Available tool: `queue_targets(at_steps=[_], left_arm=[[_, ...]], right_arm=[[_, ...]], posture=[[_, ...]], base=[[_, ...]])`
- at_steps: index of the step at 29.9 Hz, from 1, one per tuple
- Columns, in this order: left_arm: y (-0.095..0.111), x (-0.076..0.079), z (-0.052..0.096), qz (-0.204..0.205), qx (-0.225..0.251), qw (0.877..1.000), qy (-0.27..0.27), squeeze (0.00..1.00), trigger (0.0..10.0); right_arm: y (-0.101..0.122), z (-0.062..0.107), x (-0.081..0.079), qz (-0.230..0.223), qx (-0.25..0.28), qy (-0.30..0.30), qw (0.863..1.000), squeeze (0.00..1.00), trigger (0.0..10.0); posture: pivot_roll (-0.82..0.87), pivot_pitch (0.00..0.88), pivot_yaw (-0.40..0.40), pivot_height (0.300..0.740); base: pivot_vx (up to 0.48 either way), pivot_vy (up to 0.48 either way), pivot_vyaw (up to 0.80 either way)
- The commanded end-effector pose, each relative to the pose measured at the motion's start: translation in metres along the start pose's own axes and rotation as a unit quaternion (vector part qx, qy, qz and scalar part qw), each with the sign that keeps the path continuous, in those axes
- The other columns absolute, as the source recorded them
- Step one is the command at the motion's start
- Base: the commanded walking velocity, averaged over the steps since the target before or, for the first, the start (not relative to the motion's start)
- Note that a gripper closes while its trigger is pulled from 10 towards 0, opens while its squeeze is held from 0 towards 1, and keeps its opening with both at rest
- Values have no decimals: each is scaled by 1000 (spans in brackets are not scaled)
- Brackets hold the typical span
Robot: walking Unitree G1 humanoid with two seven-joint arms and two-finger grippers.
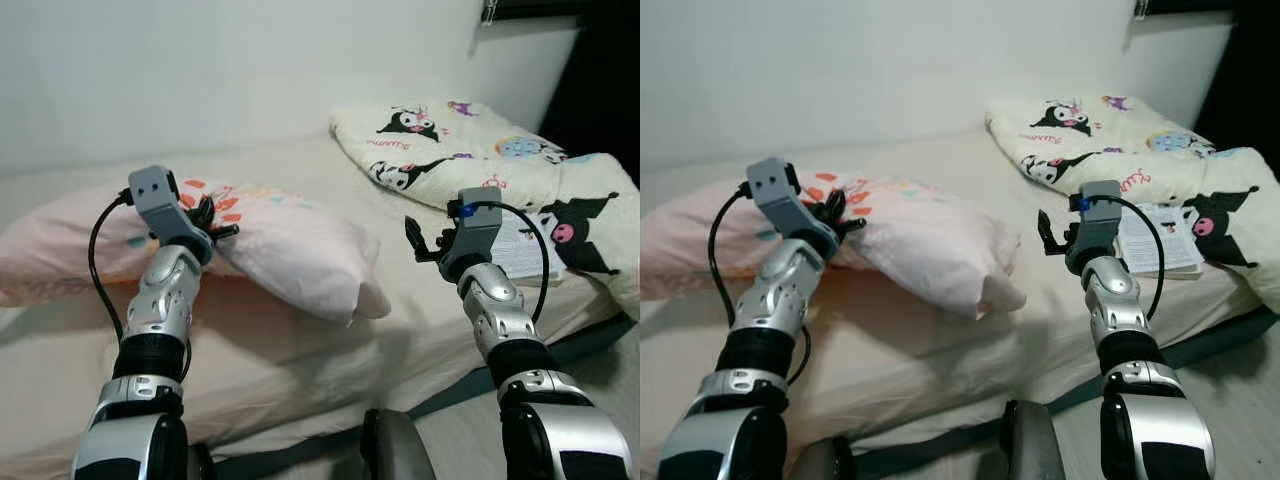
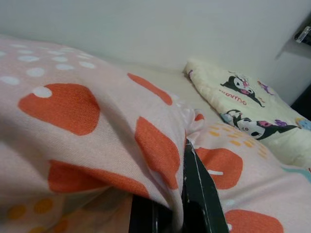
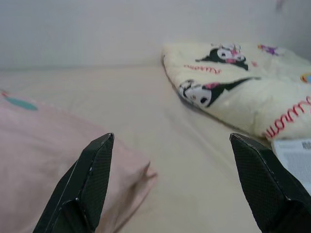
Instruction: Clean up the room
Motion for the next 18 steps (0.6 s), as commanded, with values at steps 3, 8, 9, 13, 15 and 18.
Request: queue_targets(at_steps=[3, 8, 9, 13, 15, 18], left_arm=[[18, 4, -1, -25, 26, 999, -8, 0, 10000], [15, 8, -2, -33, 16, 999, -15, 0, 10000], [13, 10, -2, -36, 11, 999, -19, 0, 10000], [12, 12, -1, -31, 12, 999, -21, 0, 10000], [12, 12, 0, -31, 16, 999, -17, 0, 10000], [12, 11, 0, -33, 14, 999, -16, 0, 10000]], right_arm=[[6, -4, -4, -10, 7, 3, 1000, 0, 10000], [8, -4, -5, -11, 9, 4, 1000, 0, 10000], [8, -4, -5, -12, 10, 3, 1000, 0, 10000], [7, -2, -3, -13, 11, 1, 1000, 0, 10000], [8, -2, -3, -14, 12, 0, 1000, 0, 10000], [8, -2, -2, -14, 13, -1, 1000, 0, 10000]], posture=[[-56, 0, -27, 545], [-57, 0, -25, 560], [-57, 0, -21, 565], [-59, 0, -19, 580], [-60, 0, -18, 595], [-60, 0, -18, 610]], base=[[0, 0, 0], [-165, 0, 0], [-480, 0, 0], [-472, 0, 0], [0, 0, 0], [0, 0, 0]])
Point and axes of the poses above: a point about 5 cm out from each wrist's last joint towards the gripper, its own z axis pointing back from the gripper into the wrist, its own y axis along the axis of the wrist's last joint, x = y × z, the point moved 5 cm from there along -z, pointing out of the wrist towards the gripper, and after that the axes turned 6 degrees about z, right-handed, at the moved point
